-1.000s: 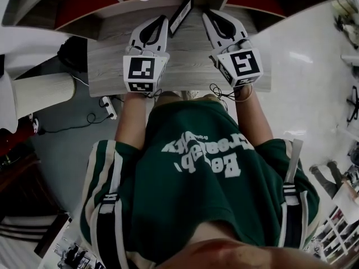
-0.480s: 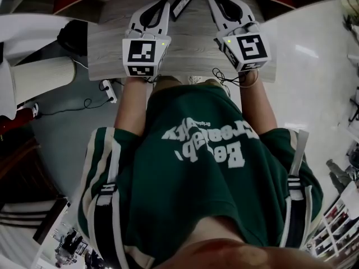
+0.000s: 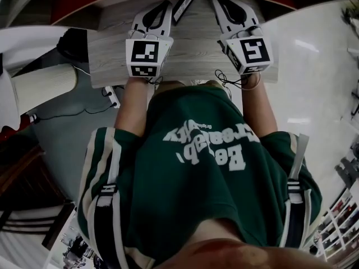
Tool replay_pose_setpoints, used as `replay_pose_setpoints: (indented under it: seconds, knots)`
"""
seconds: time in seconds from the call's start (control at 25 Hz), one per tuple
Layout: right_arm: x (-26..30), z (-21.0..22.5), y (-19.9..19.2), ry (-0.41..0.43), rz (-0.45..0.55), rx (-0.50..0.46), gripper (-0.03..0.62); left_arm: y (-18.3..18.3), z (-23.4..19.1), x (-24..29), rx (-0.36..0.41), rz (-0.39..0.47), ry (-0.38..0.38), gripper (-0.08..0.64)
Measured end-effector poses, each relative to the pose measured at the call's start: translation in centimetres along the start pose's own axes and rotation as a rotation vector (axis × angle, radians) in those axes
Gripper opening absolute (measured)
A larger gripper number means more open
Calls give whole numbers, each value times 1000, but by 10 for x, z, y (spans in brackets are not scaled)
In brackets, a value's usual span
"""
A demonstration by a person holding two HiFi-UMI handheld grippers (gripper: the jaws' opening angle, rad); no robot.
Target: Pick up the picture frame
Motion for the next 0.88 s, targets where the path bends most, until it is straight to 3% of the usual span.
replay_pose_setpoints:
  seconds: [0.36, 0.88]
  knots:
    - [15, 9, -4, -44, 3, 25, 34, -15, -11, 34, 7, -117, -84, 25]
    - [28, 13, -20, -70, -73, 62, 34, -67, -17, 59, -14, -260, -168, 154]
Point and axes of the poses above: the fingertips, and each gripper's own axes: x forward along the fingers, z to its right, y out of its top, the point moved 10 cm from there along -x, backward along the fingers
